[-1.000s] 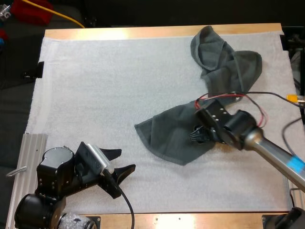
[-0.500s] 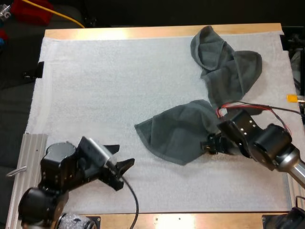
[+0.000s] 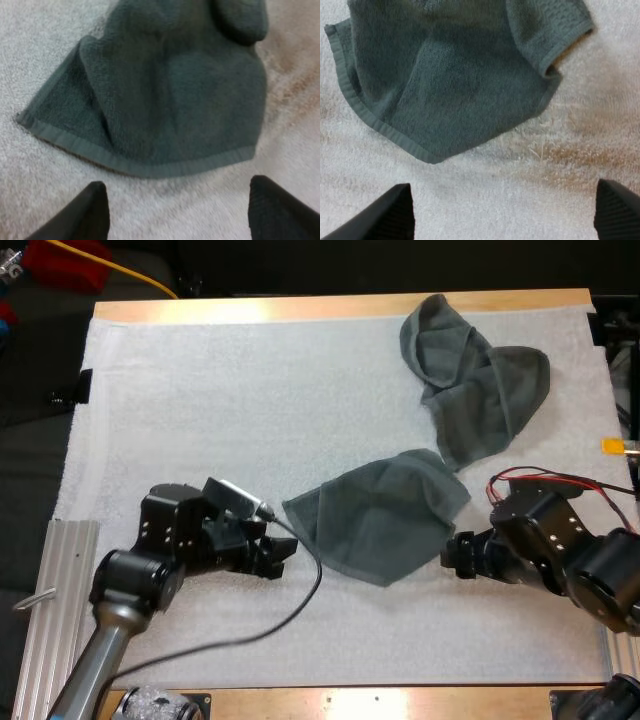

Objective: Pick towel from pile, fold and stack

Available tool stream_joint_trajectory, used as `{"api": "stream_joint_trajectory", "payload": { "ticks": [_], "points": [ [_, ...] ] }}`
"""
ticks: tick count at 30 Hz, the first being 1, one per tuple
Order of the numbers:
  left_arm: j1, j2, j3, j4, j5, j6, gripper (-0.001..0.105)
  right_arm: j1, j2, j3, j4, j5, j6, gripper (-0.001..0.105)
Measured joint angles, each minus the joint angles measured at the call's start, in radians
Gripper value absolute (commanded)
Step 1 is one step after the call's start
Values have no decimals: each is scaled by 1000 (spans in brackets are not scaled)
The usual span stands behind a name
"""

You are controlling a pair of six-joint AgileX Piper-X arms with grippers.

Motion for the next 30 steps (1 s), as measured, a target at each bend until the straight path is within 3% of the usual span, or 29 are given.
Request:
{"api": "stream_joint_trajectory", "payload": {
  "ticks": [9, 21, 30],
  "points": [
    [0, 206, 0, -151, -5, -105, 58, 0, -13, 0, 0, 0, 1, 71],
    [0, 422, 0, -337, -155, -195, 58, 0, -13, 0, 0, 0, 1, 71],
    [0, 551, -22, -437, -172, -229, 58, 0, -13, 0, 0, -23, 1, 71]
  ]
}}
